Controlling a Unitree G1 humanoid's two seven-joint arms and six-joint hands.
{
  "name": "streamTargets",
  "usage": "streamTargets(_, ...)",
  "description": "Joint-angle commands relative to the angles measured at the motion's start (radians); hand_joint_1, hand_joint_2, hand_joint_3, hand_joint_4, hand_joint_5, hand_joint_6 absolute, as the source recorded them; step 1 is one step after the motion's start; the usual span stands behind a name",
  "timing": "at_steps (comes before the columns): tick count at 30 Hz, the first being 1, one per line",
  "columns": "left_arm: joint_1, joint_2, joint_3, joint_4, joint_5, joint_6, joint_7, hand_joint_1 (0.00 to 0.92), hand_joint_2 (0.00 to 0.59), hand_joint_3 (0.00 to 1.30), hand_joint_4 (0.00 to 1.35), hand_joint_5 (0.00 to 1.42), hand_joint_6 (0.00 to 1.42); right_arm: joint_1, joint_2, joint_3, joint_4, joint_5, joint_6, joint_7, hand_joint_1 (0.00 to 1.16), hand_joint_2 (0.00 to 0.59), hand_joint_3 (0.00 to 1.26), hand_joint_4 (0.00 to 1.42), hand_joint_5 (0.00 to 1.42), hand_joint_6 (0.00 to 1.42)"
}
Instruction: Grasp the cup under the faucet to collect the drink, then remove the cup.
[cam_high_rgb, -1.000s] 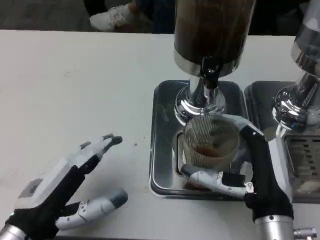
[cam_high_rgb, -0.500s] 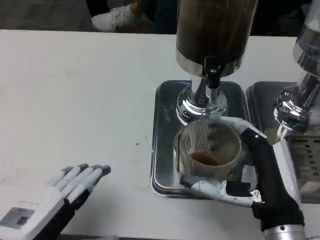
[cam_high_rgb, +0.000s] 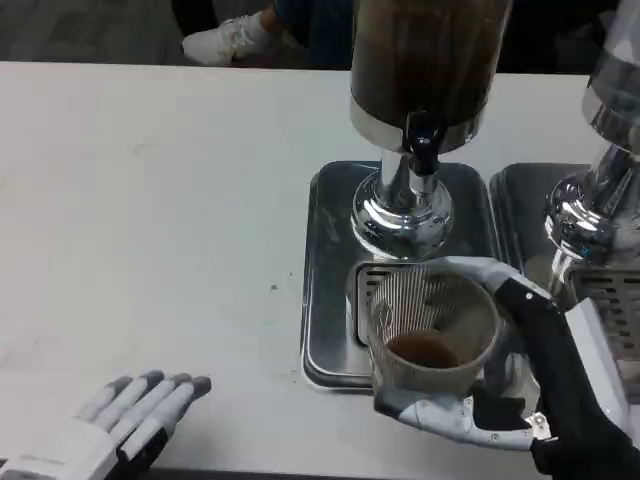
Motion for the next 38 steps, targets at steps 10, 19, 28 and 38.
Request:
streamTargets(10,0.079,-0.019,0.019,-0.046,0.032,0.025,0.077,0.000,0.135,0.00,0.00,0.00,0.00,0.124,-0.012,-0.008,-0.172,0.051,-0.031,0.059,1.10,0.102,0.71,0.80,0.87,1.28)
streamTargets(19,0.075,-0.038,0.004,-0.071,0.031,0.071,0.070,0.000,0.136,0.00,0.00,0.00,0.00,0.135,0.007,0.005,-0.173,0.072,-0.027,0.072,1.10,0.102,0.72,0.81,0.87,1.28)
streamTargets(28,0.073,-0.055,-0.010,-0.098,0.046,0.093,0.075,0.000,0.137,0.00,0.00,0.00,0.00,0.129,0.003,-0.017,-0.172,0.094,-0.025,0.090,1.10,0.102,0.72,0.81,0.87,1.28)
streamTargets(38,0.086,-0.076,-0.003,-0.115,0.094,0.074,0.176,0.000,0.136,0.00,0.00,0.00,0.00,0.144,0.012,-0.030,-0.173,0.100,-0.024,0.094,1.09,0.101,0.72,0.81,0.87,1.28)
